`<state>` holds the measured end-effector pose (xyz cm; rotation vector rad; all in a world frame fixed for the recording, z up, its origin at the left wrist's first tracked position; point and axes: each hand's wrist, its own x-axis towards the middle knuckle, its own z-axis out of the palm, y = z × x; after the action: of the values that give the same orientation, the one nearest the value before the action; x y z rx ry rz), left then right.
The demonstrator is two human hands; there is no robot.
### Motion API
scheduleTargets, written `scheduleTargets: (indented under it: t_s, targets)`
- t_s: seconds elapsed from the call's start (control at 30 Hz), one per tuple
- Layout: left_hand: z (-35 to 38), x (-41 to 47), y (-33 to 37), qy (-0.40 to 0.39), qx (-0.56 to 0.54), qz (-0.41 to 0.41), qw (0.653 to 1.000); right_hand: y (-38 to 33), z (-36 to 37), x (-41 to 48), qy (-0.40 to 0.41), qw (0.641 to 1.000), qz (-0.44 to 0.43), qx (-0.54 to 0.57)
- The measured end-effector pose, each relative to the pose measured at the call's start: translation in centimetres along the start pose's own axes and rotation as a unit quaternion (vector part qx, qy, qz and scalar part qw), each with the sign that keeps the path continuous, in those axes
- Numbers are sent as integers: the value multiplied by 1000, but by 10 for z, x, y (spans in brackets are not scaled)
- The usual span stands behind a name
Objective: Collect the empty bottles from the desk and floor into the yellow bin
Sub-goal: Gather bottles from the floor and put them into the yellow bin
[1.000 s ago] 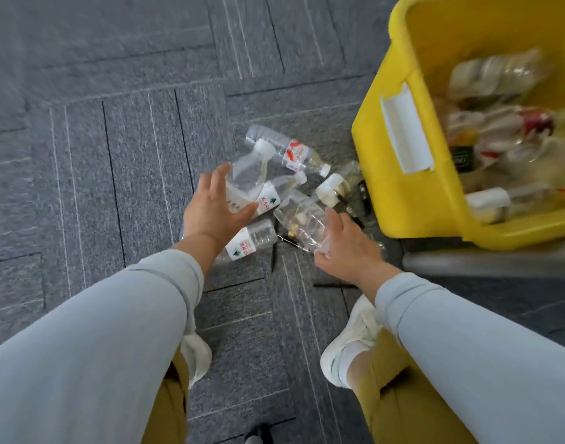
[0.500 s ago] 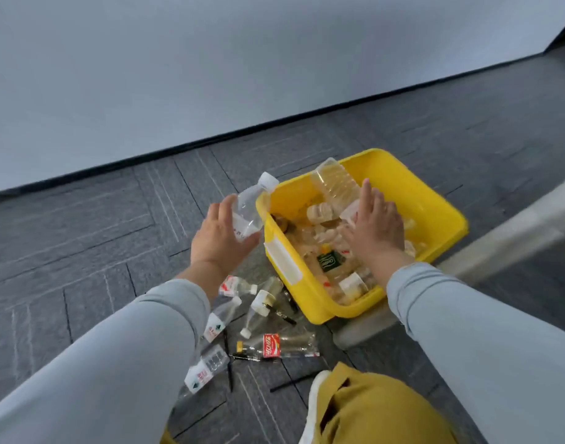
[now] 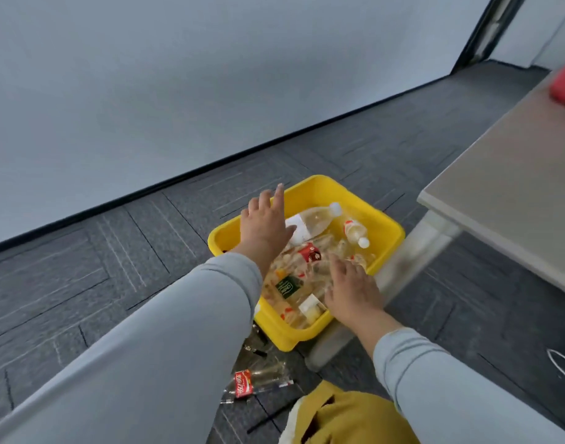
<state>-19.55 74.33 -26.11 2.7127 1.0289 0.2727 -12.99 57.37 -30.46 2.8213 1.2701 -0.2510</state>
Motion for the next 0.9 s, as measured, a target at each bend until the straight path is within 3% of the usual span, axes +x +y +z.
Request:
scheduleTargets:
  t_s: [0.23, 0.53, 0.9]
  targets:
    - [40, -78, -60, -59, 13, -65, 996, -25, 28, -8, -42, 997, -61, 6]
    - [82, -152, -172, -118, -6, -147, 982, -107, 111, -8, -119, 977, -178, -5]
    - [197, -233, -289, -242, -35, -239, 940, -197, 235, 25, -237, 934, -261, -54]
